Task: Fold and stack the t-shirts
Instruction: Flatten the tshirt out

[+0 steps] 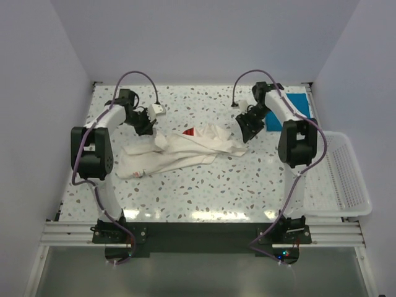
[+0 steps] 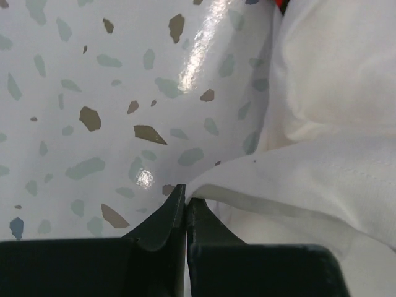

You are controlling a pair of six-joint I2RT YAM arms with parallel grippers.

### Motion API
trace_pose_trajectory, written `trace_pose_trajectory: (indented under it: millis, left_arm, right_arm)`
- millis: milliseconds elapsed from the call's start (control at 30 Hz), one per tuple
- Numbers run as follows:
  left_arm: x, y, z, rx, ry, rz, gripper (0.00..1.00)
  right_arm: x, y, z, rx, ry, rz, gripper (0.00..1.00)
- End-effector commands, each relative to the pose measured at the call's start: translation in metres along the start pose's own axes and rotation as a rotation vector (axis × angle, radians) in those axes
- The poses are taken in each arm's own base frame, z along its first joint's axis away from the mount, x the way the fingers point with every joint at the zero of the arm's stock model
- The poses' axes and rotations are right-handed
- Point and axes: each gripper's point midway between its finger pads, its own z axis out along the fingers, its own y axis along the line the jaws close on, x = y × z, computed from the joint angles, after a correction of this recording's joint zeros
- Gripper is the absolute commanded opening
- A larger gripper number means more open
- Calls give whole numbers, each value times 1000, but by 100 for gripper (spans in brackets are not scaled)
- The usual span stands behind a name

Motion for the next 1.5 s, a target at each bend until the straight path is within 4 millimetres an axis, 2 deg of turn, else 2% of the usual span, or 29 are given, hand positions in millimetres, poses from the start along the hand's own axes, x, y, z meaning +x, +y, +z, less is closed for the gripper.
trace_pose_trajectory:
  millis: [0,67,100,133,200,233,267,300,333,367,433,500,533,567,600,633,667,833,967,1000,1067,1100,1200,1267,1300,1367,1400,1467]
  left_arm:
    - [7,20,0,-86,34,-313,0]
    - [12,14,3,-76,62,-441,0]
    - [15,14,4,-80,70,-485,0]
    - [18,13,6,-78,73,-531,0]
    - [18,12,6,-85,67,-658,0]
    - [27,14,2,-82,65,-722,0]
    - [26,13,1,-78,56,-786,0]
    - [30,16,-3,-83,45,-828,0]
    - [30,15,-5,-70,34,-866,0]
    - [30,14,-6,-62,25,-899,0]
    - [34,14,-11,-55,15,-933,0]
    - [37,13,-13,-56,22,-930,0]
    - [37,14,-16,-63,22,-924,0]
    - [37,14,-18,-68,22,-916,0]
    - [37,14,-19,-70,25,-909,0]
    - [37,14,-22,-76,26,-904,0]
    - [37,13,-23,-78,26,-894,0]
    - [40,10,-28,-95,29,-886,0]
    - [44,15,-35,-114,21,-891,0]
    - [44,16,-37,-118,17,-889,0]
    - [48,19,-41,-128,17,-898,0]
    - [48,21,-44,-135,14,-896,0]
    - [53,26,-51,-158,10,-898,0]
    - [56,32,-56,-173,4,-895,0]
    - [57,34,-57,-180,2,-895,0]
    - [58,39,-60,-188,-1,-893,0]
    - [60,39,-57,-184,3,-898,0]
    - [59,41,-58,-182,-2,-899,0]
  right_arm:
    - [-25,6,-84,213,-246,10,45]
    - [-21,12,-85,222,-280,24,42]
    - [-18,19,-86,204,-288,19,37]
    - [-12,42,-85,134,-299,1,33]
    - [-4,62,-77,91,-274,-42,27]
    - [4,79,-60,50,-232,-70,25]
    - [6,90,-56,37,-221,-100,25]
    - [8,98,-48,34,-208,-116,26]
    - [15,111,-31,21,-171,-143,27]
    - [7,109,-27,68,-200,-161,29]
    - [1,112,-9,103,-213,-195,40]
    - [-2,106,1,167,-205,-178,48]
    - [-1,108,10,191,-191,-188,48]
    - [-10,105,13,229,-225,-181,49]
    - [-11,96,12,297,-224,-174,50]
    - [-11,97,18,321,-221,-178,50]
    - [-19,95,19,347,-252,-164,50]
    - [-33,62,20,516,-261,-113,45]
    - [-50,45,11,591,-268,-135,34]
    - [-59,43,2,608,-287,-141,27]
    - [-62,32,-4,622,-276,-143,22]
    - [-68,28,-13,630,-292,-141,20]
    - [-69,5,-32,653,-297,-123,20]
    - [-67,-5,-33,655,-273,-127,20]
    - [-70,-12,-40,655,-288,-112,19]
    - [-71,-20,-39,637,-279,-96,20]
    - [-77,-28,-40,617,-287,-82,20]
    - [-74,-27,-36,549,-267,-44,22]
